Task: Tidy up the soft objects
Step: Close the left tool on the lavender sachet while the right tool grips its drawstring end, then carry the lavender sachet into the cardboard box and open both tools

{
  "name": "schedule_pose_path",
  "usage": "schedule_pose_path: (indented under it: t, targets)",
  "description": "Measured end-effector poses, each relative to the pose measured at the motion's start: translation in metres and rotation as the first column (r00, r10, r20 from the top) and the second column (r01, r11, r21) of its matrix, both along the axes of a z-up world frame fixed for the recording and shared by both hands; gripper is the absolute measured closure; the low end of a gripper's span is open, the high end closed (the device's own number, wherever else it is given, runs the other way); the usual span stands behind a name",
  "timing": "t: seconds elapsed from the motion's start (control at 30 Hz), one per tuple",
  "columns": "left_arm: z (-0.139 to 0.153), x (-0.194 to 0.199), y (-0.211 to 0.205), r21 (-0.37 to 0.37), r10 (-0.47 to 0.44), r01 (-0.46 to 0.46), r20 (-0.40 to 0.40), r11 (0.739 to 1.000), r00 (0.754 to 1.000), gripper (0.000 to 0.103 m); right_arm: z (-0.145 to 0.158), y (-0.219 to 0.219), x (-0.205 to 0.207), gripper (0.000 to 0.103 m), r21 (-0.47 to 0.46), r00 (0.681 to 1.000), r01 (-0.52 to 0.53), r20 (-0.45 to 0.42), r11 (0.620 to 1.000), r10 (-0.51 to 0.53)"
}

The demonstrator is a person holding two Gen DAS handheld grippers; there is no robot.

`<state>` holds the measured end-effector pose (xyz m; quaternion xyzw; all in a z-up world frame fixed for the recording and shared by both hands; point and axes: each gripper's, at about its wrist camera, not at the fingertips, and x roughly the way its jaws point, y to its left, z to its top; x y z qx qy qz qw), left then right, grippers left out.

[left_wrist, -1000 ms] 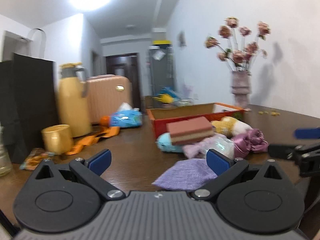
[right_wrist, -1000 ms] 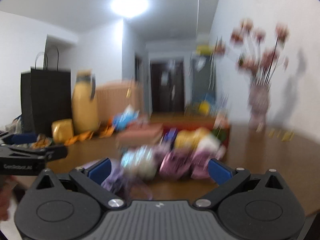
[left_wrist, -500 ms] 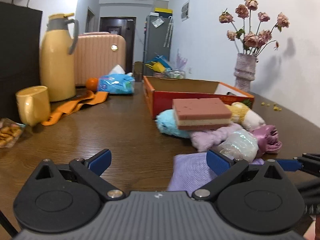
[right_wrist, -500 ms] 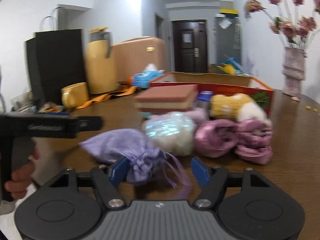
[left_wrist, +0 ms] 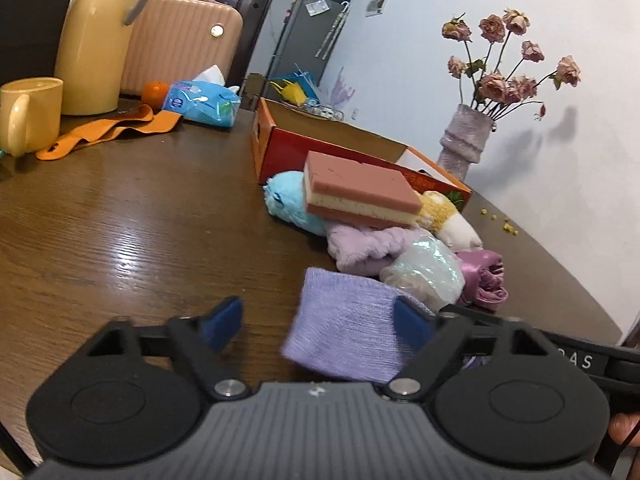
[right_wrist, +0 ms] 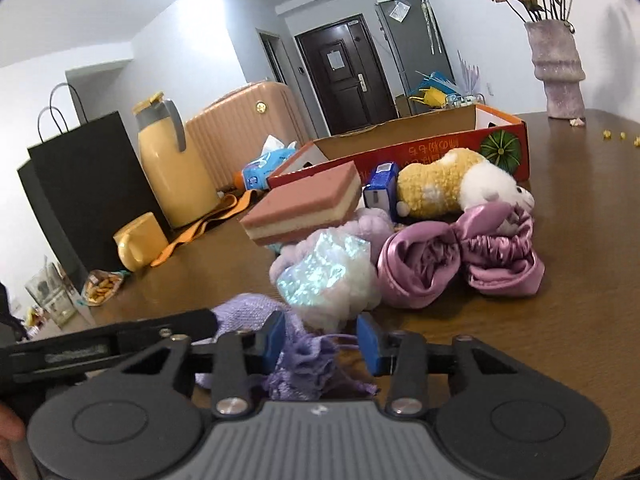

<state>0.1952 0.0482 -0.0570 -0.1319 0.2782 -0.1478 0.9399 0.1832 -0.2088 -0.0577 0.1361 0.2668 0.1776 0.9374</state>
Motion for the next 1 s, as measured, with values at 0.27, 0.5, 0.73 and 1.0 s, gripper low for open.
schedule_pose_path:
  t: [0.27, 0.5, 0.73, 1.0]
  targets:
    - [0.002, -0.009, -0.013, 0.009, -0.046, 0.046, -0.001, 0.999, 0.999, 0.068, 0.002, -0.001, -0.021, 0.060, 0.059, 1.000, 0.025, 0.015, 0.998, -0.026]
    - [0.001, -0.027, -0.022, -0.010, -0.073, 0.073, -0.030, 0.997, 0.997, 0.084, -0.009, -0.009, -0.024, 0.062, -0.003, 0.996, 0.083, -0.018, 0.997, -0.084]
    - [0.002, -0.032, -0.031, 0.017, -0.077, 0.077, 0.004, 0.997, 0.997, 0.055, -0.017, -0.010, -0.028, 0.072, -0.051, 0.998, 0.058, 0.021, 0.997, -0.057]
    - [-0.003, -0.029, -0.035, -0.035, -0.128, 0.127, -0.033, 0.991, 0.991, 0.094, -0.015, -0.016, -0.030, 0.076, -0.020, 0.999, 0.029, 0.021, 0.999, -0.028]
